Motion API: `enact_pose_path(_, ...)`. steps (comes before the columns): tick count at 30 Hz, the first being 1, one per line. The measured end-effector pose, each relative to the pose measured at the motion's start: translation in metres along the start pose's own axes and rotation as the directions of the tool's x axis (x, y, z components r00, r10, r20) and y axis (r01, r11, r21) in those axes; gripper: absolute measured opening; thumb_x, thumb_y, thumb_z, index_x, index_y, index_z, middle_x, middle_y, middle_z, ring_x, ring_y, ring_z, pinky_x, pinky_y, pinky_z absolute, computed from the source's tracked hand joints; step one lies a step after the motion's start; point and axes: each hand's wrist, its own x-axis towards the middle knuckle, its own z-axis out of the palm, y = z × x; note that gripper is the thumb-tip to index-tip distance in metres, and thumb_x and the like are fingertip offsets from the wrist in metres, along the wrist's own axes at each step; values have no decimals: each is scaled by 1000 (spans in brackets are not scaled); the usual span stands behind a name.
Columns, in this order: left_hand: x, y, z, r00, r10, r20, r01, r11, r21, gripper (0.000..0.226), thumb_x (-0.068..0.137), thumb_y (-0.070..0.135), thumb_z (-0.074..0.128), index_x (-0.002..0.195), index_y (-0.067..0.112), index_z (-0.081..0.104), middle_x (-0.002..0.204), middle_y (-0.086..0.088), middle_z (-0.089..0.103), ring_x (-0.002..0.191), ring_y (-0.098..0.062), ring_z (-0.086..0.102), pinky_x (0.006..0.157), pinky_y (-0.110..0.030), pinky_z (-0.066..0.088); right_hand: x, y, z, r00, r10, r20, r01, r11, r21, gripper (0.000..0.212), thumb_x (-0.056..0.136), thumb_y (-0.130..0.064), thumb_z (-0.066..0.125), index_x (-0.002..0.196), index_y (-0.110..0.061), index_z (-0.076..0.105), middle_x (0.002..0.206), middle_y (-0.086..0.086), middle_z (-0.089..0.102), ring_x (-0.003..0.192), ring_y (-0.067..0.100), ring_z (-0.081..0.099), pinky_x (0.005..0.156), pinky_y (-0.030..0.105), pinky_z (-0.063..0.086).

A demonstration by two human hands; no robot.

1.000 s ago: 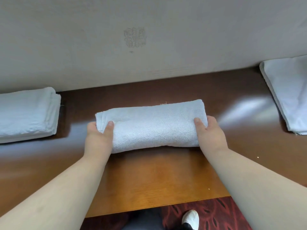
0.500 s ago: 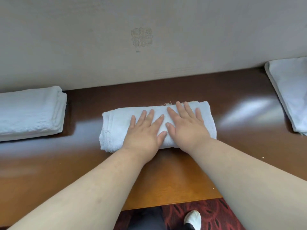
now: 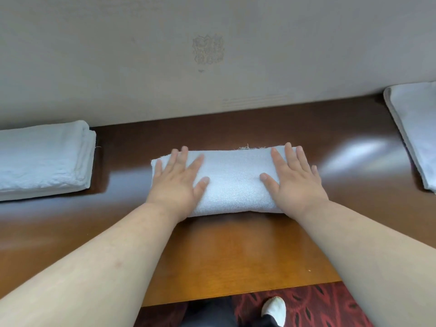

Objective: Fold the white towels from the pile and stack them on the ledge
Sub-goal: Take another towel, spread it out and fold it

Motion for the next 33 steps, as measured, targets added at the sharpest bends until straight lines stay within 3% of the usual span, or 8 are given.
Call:
enact_pose_path(2,1,-11,2,964,-265,-20,253,939,-231,67,95,61,26,154,40,4,165,-3,-6,151,-24,-6,121,-47,3,2,4,2,997,38,-65,-24,978,209,63,99,-56,25,157,-37,7,167,-5,-9,153,15,-9,123,43,13)
enact_pose_path(5,-6,-18,4,763,-633,131,544,520,-658,89,84,67,53,155,28,15,159,-5,24,146,-29,23,117,-44,23,3,16,2,945,322,-51,-196,685,702,72,98,-42,52,158,-32,12,160,-2,26,143,22,32,117,36,26)
enact_pose_path(8,-12,-19,8,652,-662,369,662,261,-702,98,70,75,62,145,17,34,135,-4,51,121,-33,52,103,-41,43,-1,26,1,853,474,218,-411,353,841,96,73,-56,76,151,-27,28,126,-6,58,106,21,63,99,43,50)
enact_pose_path(12,-15,-20,-10,618,-487,617,702,-12,-712,67,72,66,72,110,13,58,96,-6,67,80,-28,66,72,-37,55,6,34,-14,803,359,476,-565,201,800,82,54,-59,83,120,-14,61,102,9,76,82,34,76,83,57,58)
enact_pose_path(17,-23,-8,-18,661,-339,669,699,-45,-714,49,80,57,70,104,16,62,90,-7,72,74,-26,70,61,-33,54,-4,37,-19,801,314,510,-560,88,824,63,80,-73,59,105,-16,65,98,11,77,88,33,75,92,52,55)
enact_pose_path(22,-38,3,-27,680,-328,656,676,-66,-734,46,81,58,70,100,17,62,85,-7,72,71,-25,69,64,-34,55,-29,50,-17,840,307,448,-475,15,880,66,80,-64,66,124,-14,62,107,11,76,91,35,74,91,59,53)
enact_pose_path(27,-78,-2,-43,701,-288,653,655,-101,-749,50,80,53,73,110,14,66,91,-11,76,78,-29,72,72,-41,57,-59,46,-42,925,201,322,-330,9,944,35,98,-41,57,121,-16,61,108,12,75,87,32,74,74,46,58)
enact_pose_path(33,-149,-12,-82,774,-373,511,488,-163,-858,36,85,45,71,108,18,64,84,-7,77,71,-28,74,64,-44,58,-90,12,-84,966,59,253,-255,15,967,34,99,-40,55,128,-23,59,113,10,73,87,32,74,65,48,59)
